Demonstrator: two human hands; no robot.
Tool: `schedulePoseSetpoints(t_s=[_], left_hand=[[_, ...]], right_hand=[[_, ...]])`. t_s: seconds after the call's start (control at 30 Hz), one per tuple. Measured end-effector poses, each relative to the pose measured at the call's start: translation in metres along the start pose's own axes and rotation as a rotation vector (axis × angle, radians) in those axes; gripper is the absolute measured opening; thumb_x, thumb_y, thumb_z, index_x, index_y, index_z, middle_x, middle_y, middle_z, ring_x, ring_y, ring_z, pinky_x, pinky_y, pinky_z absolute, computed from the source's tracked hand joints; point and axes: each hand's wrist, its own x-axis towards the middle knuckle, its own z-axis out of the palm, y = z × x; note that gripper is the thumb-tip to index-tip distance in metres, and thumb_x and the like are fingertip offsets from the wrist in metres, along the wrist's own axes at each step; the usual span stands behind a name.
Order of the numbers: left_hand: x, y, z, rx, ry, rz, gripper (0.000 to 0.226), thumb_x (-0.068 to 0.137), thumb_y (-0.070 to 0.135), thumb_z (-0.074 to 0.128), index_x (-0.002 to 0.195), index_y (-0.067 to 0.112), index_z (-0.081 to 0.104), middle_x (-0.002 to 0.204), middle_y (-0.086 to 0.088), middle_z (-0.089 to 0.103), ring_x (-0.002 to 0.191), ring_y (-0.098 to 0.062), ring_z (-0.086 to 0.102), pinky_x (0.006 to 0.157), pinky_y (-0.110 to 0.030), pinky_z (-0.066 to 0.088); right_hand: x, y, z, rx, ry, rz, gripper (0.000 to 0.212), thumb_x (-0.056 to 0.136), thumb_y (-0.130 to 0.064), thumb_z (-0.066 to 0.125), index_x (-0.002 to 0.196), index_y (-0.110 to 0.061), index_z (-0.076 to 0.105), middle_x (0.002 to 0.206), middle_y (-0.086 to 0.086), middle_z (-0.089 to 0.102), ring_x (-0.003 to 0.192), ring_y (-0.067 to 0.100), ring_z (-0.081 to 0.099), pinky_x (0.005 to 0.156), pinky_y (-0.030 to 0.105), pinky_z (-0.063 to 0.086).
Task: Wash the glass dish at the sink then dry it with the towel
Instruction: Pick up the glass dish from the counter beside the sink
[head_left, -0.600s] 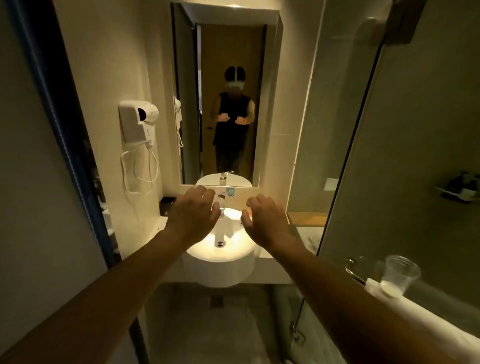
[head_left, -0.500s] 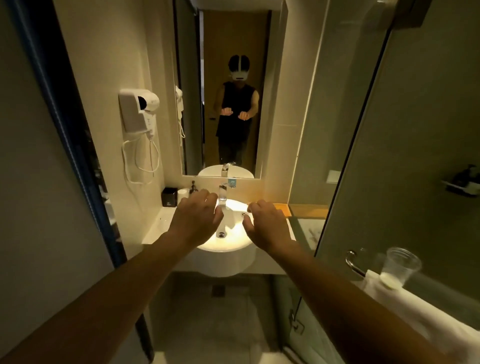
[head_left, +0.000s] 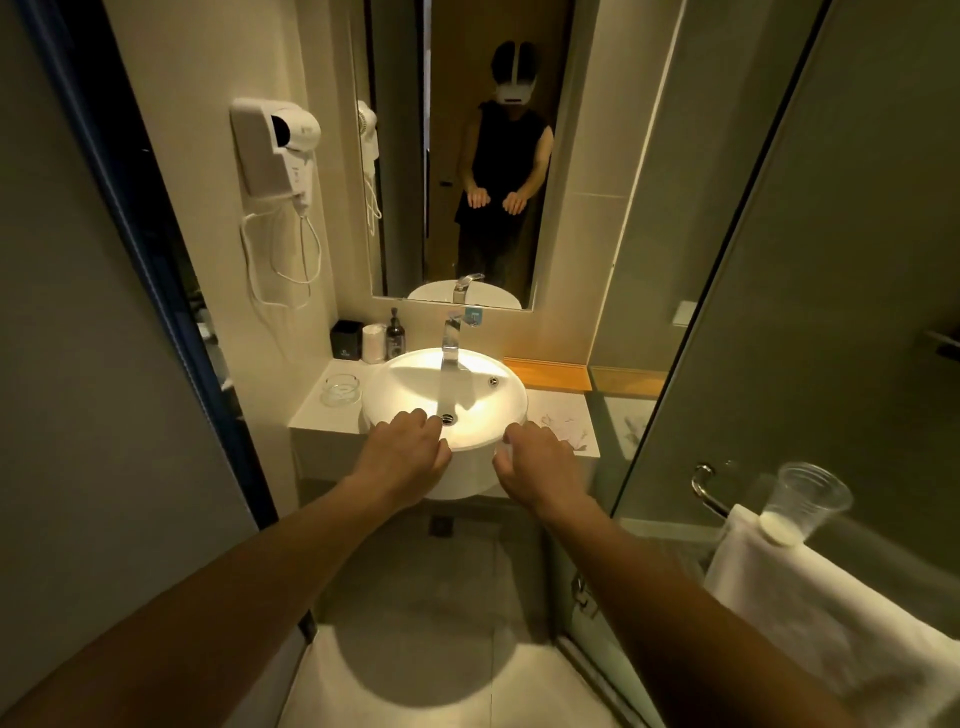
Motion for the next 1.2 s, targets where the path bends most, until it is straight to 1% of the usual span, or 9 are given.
schedulePoseSetpoints(t_s=[0.1,0.17,0.27,0.43,0.6,0.7,0.83,0.97,1.2], left_hand=[[-0.006,0.004,0.013,-0.025,-0.018,0.002,0.031,0.094,0.044,0.04,0.1,0.021,0.061,0.093,0.0,0.068,0.076,-0.016,0.06,0.065,-0.035,0.061],[-0.007,0.006,0.022,-0.024,-0.036,0.021,0.024,0.095,0.04,0.046,0.095,0.021,0.06,0.09,0.0,0.068,0.074,-0.015,0.059,0.064,-0.033,0.06],[-0.003,0.007,0.033,-0.054,-0.076,-0.02,0.028,0.095,0.042,0.037,0.092,0.022,0.056,0.087,0.0,0.064,0.073,-0.016,0.058,0.066,-0.037,0.058],[0.007,0.001,0.056,-0.096,-0.111,-0.04,0.028,0.097,0.04,0.038,0.093,0.02,0.056,0.087,0.0,0.062,0.073,-0.018,0.057,0.067,-0.039,0.057],[0.031,-0.016,0.084,-0.114,-0.137,-0.04,0.028,0.096,0.04,0.037,0.091,0.02,0.055,0.084,-0.001,0.06,0.072,-0.018,0.055,0.066,-0.038,0.056],[0.052,-0.031,0.103,-0.123,-0.157,-0.049,0.028,0.097,0.04,0.037,0.094,0.02,0.056,0.085,0.0,0.059,0.073,-0.017,0.055,0.065,-0.036,0.055],[0.083,-0.056,0.13,-0.133,-0.184,-0.083,0.032,0.098,0.04,0.037,0.1,0.018,0.059,0.09,-0.003,0.062,0.078,-0.021,0.057,0.07,-0.04,0.055],[0.115,-0.087,0.156,-0.13,-0.22,-0.111,0.032,0.097,0.038,0.036,0.098,0.015,0.059,0.092,-0.006,0.063,0.081,-0.026,0.058,0.073,-0.043,0.053],[0.164,-0.148,0.191,-0.14,-0.223,-0.174,0.034,0.097,0.039,0.034,0.101,0.016,0.06,0.095,-0.006,0.066,0.08,-0.024,0.059,0.073,-0.042,0.053]], right_hand=[[-0.001,0.008,0.01,0.037,-0.05,0.014,0.025,0.096,-0.038,0.057,0.111,-0.021,0.067,0.108,0.0,0.074,0.09,0.016,0.068,0.084,0.038,0.061],[0.0,0.014,0.019,0.066,-0.069,0.023,0.023,0.097,-0.037,0.059,0.112,-0.022,0.068,0.106,-0.001,0.074,0.085,0.015,0.067,0.08,0.032,0.059],[0.005,0.021,0.031,0.083,-0.09,0.035,0.018,0.096,-0.035,0.061,0.106,-0.023,0.069,0.098,-0.002,0.075,0.075,0.012,0.064,0.071,0.025,0.053],[0.022,0.027,0.053,0.071,-0.144,0.034,0.014,0.095,-0.034,0.061,0.091,-0.023,0.068,0.084,-0.003,0.07,0.071,0.012,0.065,0.079,0.038,0.062],[0.054,0.031,0.078,0.056,-0.221,-0.013,0.021,0.096,-0.036,0.059,0.101,-0.019,0.071,0.095,0.0,0.074,0.083,0.017,0.069,0.087,0.042,0.06],[0.08,0.032,0.093,0.014,-0.235,-0.022,0.024,0.096,-0.036,0.057,0.103,-0.018,0.07,0.098,0.003,0.074,0.086,0.019,0.069,0.084,0.04,0.06],[0.122,0.032,0.115,-0.025,-0.278,-0.027,0.027,0.096,-0.037,0.053,0.106,-0.017,0.069,0.102,0.005,0.073,0.088,0.022,0.067,0.08,0.04,0.06],[0.167,0.027,0.142,-0.068,-0.313,-0.01,0.028,0.098,-0.041,0.052,0.107,-0.019,0.068,0.105,0.003,0.072,0.089,0.02,0.066,0.083,0.04,0.059],[0.248,0.008,0.183,-0.077,-0.345,-0.01,0.028,0.099,-0.042,0.053,0.112,-0.023,0.069,0.109,0.0,0.074,0.09,0.019,0.068,0.085,0.036,0.054]])
